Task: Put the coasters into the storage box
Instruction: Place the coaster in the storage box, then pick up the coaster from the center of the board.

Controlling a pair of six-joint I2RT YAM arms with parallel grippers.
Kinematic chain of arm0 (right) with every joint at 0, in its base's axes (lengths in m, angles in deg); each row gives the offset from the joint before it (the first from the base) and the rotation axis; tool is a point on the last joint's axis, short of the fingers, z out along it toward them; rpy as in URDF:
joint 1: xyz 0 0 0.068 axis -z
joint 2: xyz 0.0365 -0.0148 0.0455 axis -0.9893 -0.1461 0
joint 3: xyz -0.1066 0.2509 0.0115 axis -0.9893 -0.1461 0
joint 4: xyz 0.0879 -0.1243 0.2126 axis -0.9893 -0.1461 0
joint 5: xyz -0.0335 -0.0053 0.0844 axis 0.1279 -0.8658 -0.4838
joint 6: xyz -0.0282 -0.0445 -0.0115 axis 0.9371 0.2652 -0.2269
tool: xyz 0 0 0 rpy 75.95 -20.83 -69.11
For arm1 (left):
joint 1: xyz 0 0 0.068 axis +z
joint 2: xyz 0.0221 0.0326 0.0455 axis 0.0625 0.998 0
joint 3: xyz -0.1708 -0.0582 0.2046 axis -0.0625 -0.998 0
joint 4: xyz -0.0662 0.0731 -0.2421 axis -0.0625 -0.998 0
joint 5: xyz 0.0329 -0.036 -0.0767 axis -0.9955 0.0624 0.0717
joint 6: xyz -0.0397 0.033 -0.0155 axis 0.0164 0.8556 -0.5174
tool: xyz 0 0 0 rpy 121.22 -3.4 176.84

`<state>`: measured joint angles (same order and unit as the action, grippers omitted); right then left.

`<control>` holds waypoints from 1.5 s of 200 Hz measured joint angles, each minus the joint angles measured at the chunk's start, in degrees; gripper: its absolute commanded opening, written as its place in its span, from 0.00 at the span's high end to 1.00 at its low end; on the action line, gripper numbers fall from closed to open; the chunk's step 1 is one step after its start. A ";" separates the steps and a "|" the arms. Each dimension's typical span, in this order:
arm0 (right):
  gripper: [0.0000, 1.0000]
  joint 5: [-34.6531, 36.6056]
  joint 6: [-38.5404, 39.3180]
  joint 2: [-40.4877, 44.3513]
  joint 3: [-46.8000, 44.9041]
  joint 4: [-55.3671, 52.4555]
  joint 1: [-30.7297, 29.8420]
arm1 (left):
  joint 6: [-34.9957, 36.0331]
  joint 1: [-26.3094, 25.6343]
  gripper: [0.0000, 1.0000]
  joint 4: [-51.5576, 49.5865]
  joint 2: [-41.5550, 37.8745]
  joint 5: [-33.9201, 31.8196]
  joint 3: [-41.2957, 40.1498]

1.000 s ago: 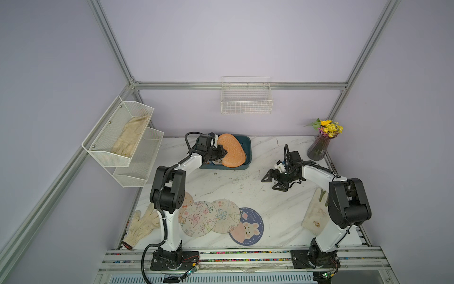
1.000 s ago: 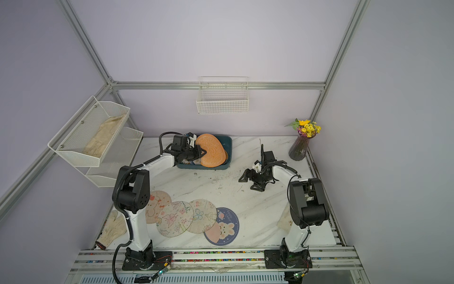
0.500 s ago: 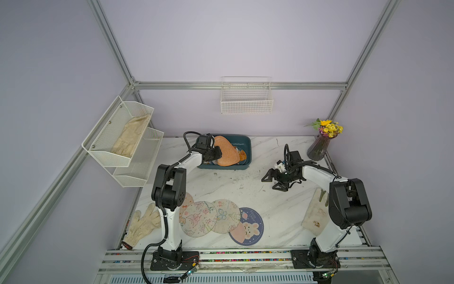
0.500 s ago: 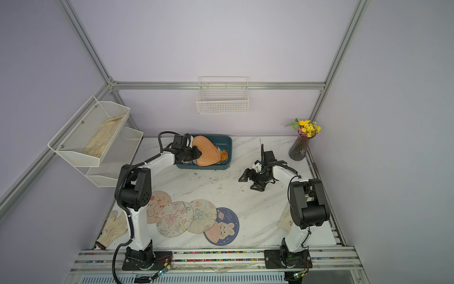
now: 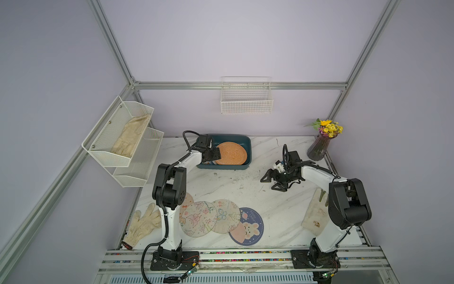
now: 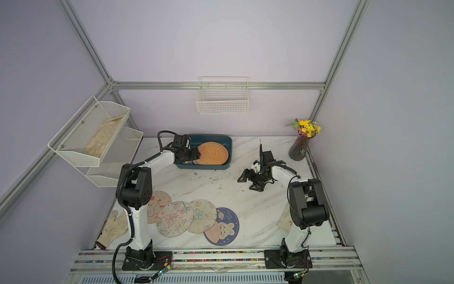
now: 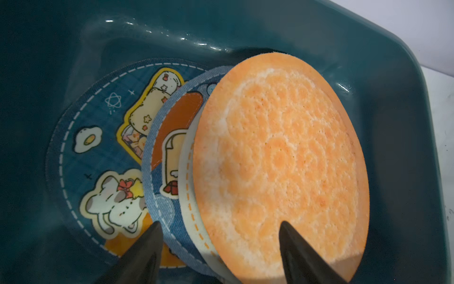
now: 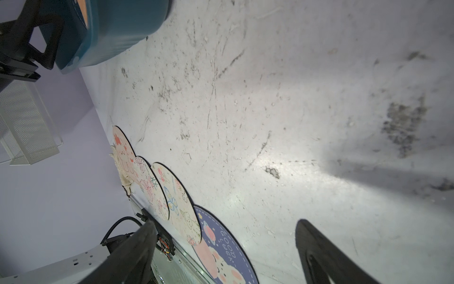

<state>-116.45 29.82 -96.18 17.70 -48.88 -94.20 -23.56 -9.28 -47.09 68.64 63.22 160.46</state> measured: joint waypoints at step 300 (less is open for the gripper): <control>0.10 8.13 -3.91 -11.47 12.48 10.32 -32.79 | -14.14 1.49 0.11 -23.74 -51.80 -2.25 -45.79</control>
<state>-108.32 25.90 -107.66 30.18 -38.57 -126.98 -37.70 -7.79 -70.83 16.84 60.97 114.67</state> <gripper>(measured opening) 0.898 0.889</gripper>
